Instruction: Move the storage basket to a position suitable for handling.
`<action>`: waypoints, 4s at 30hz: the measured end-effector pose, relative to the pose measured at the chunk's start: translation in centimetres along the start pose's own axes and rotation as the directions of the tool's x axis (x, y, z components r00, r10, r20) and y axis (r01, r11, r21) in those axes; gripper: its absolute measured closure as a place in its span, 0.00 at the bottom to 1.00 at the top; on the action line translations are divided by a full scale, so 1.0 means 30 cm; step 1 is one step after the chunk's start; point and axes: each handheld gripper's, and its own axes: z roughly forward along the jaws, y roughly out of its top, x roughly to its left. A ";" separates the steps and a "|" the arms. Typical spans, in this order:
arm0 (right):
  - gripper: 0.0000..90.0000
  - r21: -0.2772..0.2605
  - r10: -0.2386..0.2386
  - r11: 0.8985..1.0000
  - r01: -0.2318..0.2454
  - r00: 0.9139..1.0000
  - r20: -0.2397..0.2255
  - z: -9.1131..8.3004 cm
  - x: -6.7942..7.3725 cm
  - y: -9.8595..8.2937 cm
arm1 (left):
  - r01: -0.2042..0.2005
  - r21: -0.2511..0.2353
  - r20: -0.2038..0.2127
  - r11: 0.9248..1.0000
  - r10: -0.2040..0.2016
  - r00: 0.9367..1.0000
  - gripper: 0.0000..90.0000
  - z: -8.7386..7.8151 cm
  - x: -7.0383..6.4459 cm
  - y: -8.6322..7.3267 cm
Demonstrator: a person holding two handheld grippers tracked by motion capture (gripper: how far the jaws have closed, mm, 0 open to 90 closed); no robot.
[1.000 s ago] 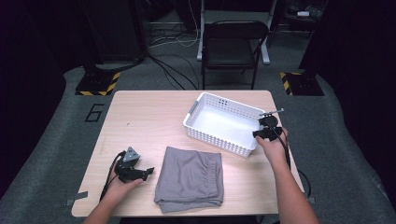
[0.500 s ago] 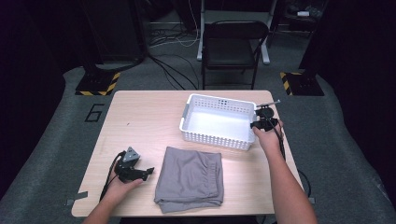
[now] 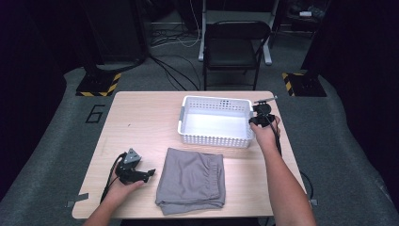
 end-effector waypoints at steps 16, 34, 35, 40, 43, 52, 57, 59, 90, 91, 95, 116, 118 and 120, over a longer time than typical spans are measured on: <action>0.81 -0.015 -0.044 0.999 0.043 0.997 -0.058 0.023 0.110 0.012 | 0.001 0.000 0.001 1.000 -0.001 1.000 0.15 0.000 0.000 0.000; 0.78 -0.013 -0.119 0.993 0.119 0.987 -0.104 0.027 0.247 0.002 | -0.001 -0.003 0.004 1.000 0.001 1.000 0.15 0.000 -0.001 0.000; 0.78 -0.015 -0.119 0.993 0.119 0.988 -0.098 0.027 0.251 0.001 | -0.002 -0.003 0.004 1.000 0.002 1.000 0.15 0.000 -0.001 0.000; 0.78 -0.021 -0.140 0.990 0.138 0.984 -0.108 0.030 0.262 0.002 | 0.002 -0.003 0.006 1.000 -0.002 1.000 0.15 0.001 -0.001 0.000; 0.77 -0.017 -0.152 0.988 0.151 0.983 -0.107 0.030 0.264 0.004 | 0.002 -0.004 0.005 1.000 -0.002 1.000 0.15 0.001 -0.001 0.000; 0.78 -0.019 -0.160 0.987 0.159 0.981 -0.108 0.032 0.269 0.003 | -0.002 -0.005 0.000 1.000 0.002 1.000 0.15 0.001 -0.002 -0.001; 0.77 -0.018 -0.158 0.987 0.157 0.982 -0.104 0.031 0.272 0.001 | 0.000 -0.012 0.000 1.000 0.000 1.000 0.15 0.003 -0.003 -0.001; 0.77 -0.014 -0.162 0.987 0.162 0.981 -0.106 0.031 0.272 0.002 | -0.003 -0.005 0.006 1.000 0.003 1.000 0.15 0.001 -0.002 -0.001; 0.48 -0.178 -0.231 0.963 0.203 0.961 -0.153 -0.197 0.261 -0.032 | 0.005 -0.009 -0.007 1.000 -0.005 1.000 0.15 0.000 -0.008 -0.002; 0.48 -0.191 -0.241 0.959 0.210 0.958 -0.157 -0.208 0.259 -0.034 | 0.007 -0.007 -0.003 1.000 -0.007 1.000 0.15 -0.001 -0.008 -0.002; 0.48 -0.239 -0.253 0.948 0.209 0.953 -0.167 -0.258 0.252 -0.056 | 0.007 -0.004 -0.003 1.000 -0.007 1.000 0.15 -0.001 -0.008 -0.001; 0.47 -0.241 -0.296 0.940 0.243 0.930 -0.219 -0.327 0.221 -0.213 | 0.010 -0.002 -0.005 1.000 -0.010 1.000 0.16 -0.004 -0.011 -0.002; 0.47 -0.249 -0.299 0.938 0.243 0.927 -0.224 -0.337 0.221 -0.226 | 0.011 -0.003 -0.005 1.000 -0.011 1.000 0.16 -0.003 -0.012 -0.003; 0.48 -0.259 -0.301 0.936 0.240 0.926 -0.229 -0.345 0.226 -0.246 | 0.012 -0.006 -0.007 1.000 -0.012 1.000 0.16 -0.003 -0.013 -0.003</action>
